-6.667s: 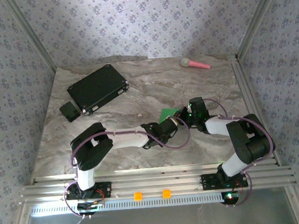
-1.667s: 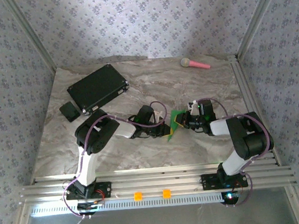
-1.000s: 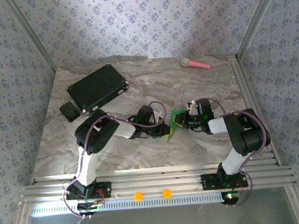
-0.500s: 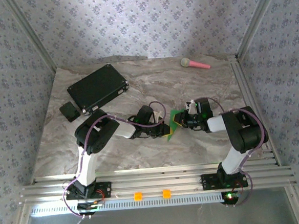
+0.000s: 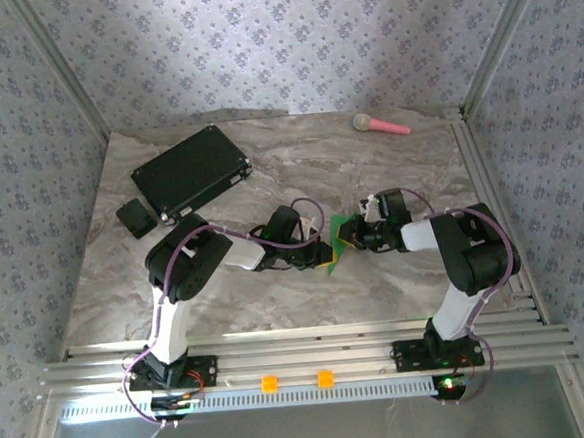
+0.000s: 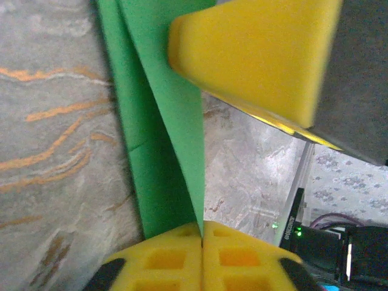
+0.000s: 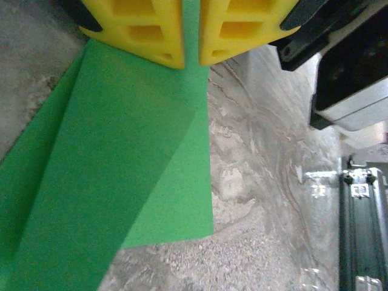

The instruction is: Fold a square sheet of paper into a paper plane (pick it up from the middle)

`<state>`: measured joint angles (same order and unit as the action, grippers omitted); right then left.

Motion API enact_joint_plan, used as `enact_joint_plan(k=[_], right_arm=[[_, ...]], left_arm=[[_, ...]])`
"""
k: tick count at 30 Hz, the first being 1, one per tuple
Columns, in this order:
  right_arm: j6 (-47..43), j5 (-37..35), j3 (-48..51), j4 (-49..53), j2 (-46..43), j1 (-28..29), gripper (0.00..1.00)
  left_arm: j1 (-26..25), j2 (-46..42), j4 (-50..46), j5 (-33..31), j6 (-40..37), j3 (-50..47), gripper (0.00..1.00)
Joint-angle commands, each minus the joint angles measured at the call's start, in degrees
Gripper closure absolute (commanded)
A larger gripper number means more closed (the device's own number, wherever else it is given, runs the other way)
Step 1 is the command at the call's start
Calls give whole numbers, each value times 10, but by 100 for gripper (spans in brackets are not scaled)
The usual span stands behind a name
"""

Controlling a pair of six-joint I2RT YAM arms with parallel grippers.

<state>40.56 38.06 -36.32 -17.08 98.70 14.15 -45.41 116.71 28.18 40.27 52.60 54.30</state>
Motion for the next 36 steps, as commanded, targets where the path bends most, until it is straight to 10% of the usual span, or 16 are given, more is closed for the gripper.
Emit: enact_joint_plan(k=[1, 24, 36], right_arm=[[-36, -54, -7, 96, 21, 9, 84], [-39, -72, -30, 142, 31, 18, 85], [-36, -70, -25, 136, 30, 17, 85]], left_arm=[[11, -6, -127, -55, -33, -13, 82], [-10, -45, -188, -12, -104, -7, 84], [-11, -135, -214, -106, -103, 11, 85]])
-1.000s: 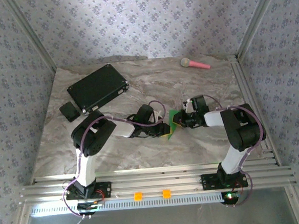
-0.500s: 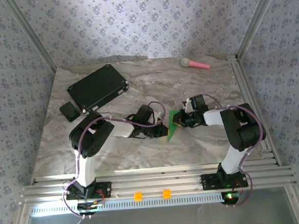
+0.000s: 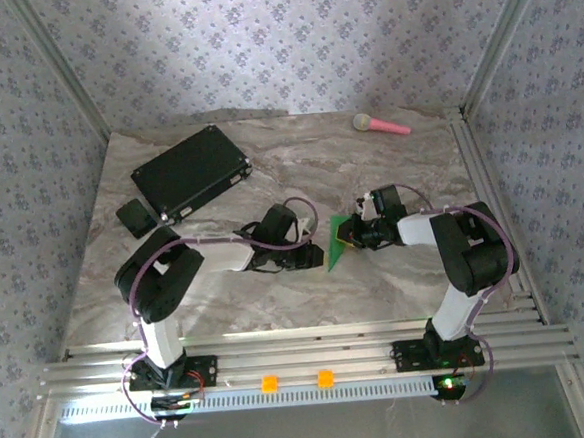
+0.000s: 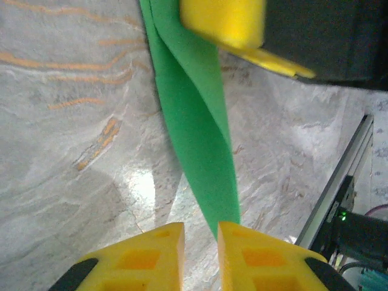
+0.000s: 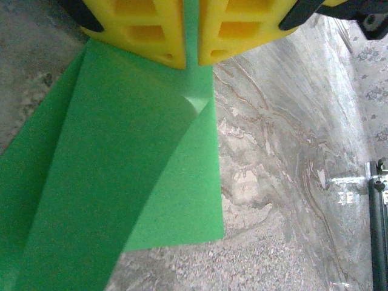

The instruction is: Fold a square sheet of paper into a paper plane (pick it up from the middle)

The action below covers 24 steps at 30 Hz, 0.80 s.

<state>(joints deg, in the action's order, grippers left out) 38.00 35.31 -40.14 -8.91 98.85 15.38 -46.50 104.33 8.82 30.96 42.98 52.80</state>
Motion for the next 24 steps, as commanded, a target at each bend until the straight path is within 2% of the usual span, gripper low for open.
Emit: enact_joint_plan(k=[1, 5, 12, 24], right_arm=[[-10, -43, 13, 53, 28, 5, 85], [-9, -42, 15, 52, 29, 4, 85], [-4, -39, 16, 46, 33, 4, 85], [-3, -33, 17, 45, 31, 3, 85]], left_arm=[[-1, -6, -18, -2, -6, 37, 88], [-4, 27, -20, 38, -10, 90, 96], [-12, 86, -66, 77, -34, 167, 98], [-17, 139, -104, 46, -47, 206, 97]])
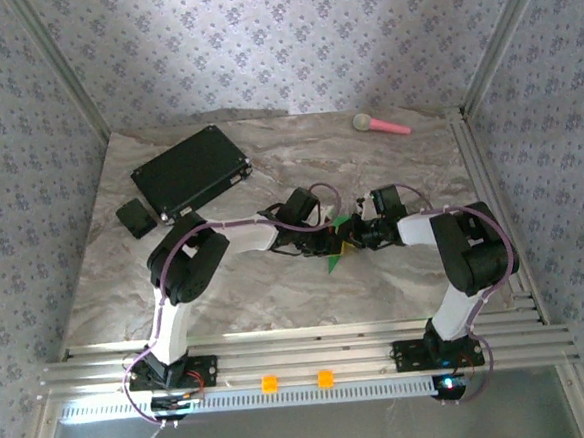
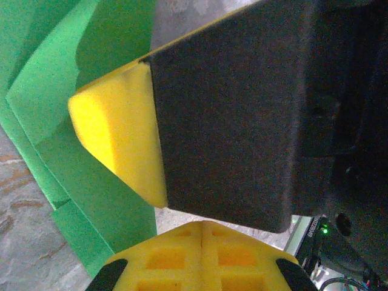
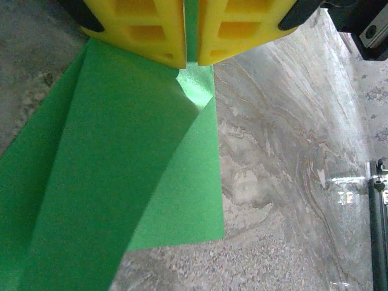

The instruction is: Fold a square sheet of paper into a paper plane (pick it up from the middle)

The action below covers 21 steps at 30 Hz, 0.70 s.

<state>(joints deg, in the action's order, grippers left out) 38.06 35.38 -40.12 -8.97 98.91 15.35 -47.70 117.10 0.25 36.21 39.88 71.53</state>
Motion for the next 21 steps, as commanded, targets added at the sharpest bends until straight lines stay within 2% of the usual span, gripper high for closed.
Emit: enact_joint_plan(k=[1, 9, 21], right_arm=[[-3, -34, 16, 45, 31, 3, 85], [-3, -33, 17, 43, 36, 3, 85], [-4, -33, 21, 42, 38, 3, 85]], left_arm=[[-5, 13, -20, -8, -16, 18, 97], [-19, 16, -62, -43, -42, 11, 97], [-28, -16, -49, -83, -33, -51, 97]])
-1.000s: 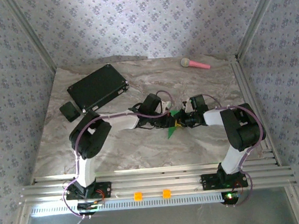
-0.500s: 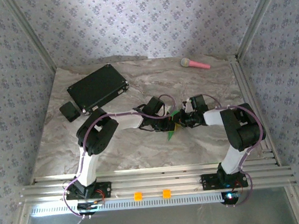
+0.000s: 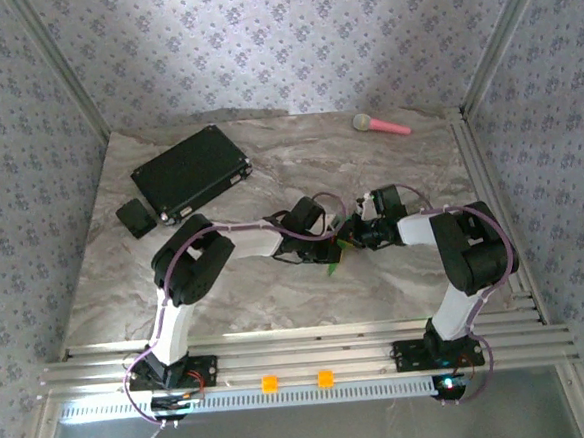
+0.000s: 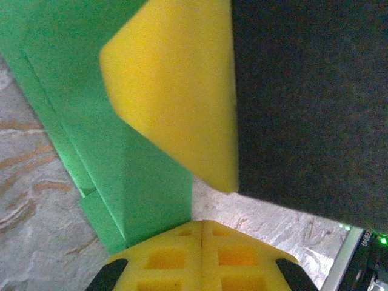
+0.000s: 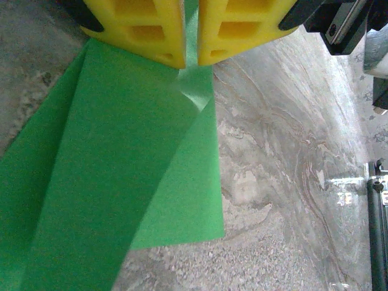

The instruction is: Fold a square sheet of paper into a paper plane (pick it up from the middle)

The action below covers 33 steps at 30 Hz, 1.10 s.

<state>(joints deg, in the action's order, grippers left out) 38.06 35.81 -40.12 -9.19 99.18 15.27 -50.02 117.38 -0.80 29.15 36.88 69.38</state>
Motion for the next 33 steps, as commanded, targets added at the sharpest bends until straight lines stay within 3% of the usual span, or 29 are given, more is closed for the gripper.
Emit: enact_joint_plan(k=[1, 14, 19, 27, 33], right_arm=[[-4, -38, 22, 43, 37, 3, 85], [-2, -35, 23, 40, 39, 1, 85], [2, -35, 25, 37, 37, 2, 85], [4, -32, 24, 33, 41, 2, 85], [3, -32, 25, 35, 40, 2, 85]], left_arm=[[-5, -23, -34, -12, 0, -36, 96], [-10, -118, -1, -41, 15, -112, 99], [-7, -135, 17, -45, 20, -92, 100], [-3, -61, 31, 27, 31, -3, 100], [-10, -15, 12, 44, 26, 29, 100]])
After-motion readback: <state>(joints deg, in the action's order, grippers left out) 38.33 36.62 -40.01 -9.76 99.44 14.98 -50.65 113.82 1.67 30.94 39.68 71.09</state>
